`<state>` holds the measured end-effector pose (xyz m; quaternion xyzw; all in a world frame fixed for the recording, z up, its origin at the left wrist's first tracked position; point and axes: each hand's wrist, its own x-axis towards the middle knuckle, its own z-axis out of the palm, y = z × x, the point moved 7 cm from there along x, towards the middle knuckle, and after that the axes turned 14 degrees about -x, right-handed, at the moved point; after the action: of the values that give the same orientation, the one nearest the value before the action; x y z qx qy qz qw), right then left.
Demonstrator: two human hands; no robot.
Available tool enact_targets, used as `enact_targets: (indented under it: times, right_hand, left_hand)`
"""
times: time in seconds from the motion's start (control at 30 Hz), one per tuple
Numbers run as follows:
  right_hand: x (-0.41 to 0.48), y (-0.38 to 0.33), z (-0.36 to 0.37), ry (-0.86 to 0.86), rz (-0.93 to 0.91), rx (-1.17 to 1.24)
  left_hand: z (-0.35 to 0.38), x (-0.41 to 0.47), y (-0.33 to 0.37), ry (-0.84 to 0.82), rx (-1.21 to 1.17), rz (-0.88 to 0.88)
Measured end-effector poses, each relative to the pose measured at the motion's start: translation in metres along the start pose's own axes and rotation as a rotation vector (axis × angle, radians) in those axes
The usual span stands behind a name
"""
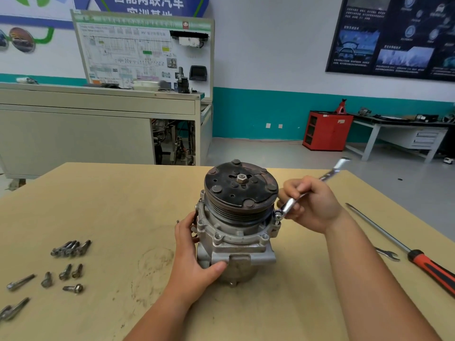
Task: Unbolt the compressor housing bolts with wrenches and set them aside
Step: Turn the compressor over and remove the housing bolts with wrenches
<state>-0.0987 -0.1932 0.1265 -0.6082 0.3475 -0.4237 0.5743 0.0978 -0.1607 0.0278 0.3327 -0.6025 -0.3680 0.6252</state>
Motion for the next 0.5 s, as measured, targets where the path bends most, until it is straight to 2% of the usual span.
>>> enact_targets:
  times: [0.07, 0.13, 0.17, 0.2, 0.27, 0.33, 0.43, 0.5]
  right_hand:
    - [0.007, 0.004, 0.002, -0.08, -0.034, 0.067]
    - [0.004, 0.003, -0.002, -0.141, -0.117, 0.271]
    - [-0.003, 0.001, -0.007, -0.124, -0.194, 0.395]
    - [-0.015, -0.003, -0.018, -0.009, -0.254, 0.458]
    - [-0.035, -0.004, -0.016, 0.047, -0.311, 0.606]
    - [-0.05, 0.007, -0.013, 0.196, -0.306, 0.54]
    - [-0.076, 0.022, -0.011, 0.545, -0.332, 0.172]
    - [-0.089, 0.024, -0.002, 0.663, -0.381, 0.083]
  left_hand:
    - [0.0, 0.0, 0.0, 0.001, 0.008, -0.001]
    - [-0.001, 0.0, 0.001, 0.004, 0.014, 0.003]
    - [-0.001, 0.0, 0.001, 0.003, 0.01, 0.003]
    - [-0.001, 0.0, 0.001, 0.002, 0.005, 0.005]
    - [0.0, 0.0, 0.0, 0.0, -0.002, 0.009]
    - [0.0, 0.0, 0.0, -0.001, -0.004, 0.005]
    - [0.0, 0.0, 0.0, 0.002, -0.008, 0.008]
    - [0.0, 0.0, 0.001, 0.001, -0.011, 0.007]
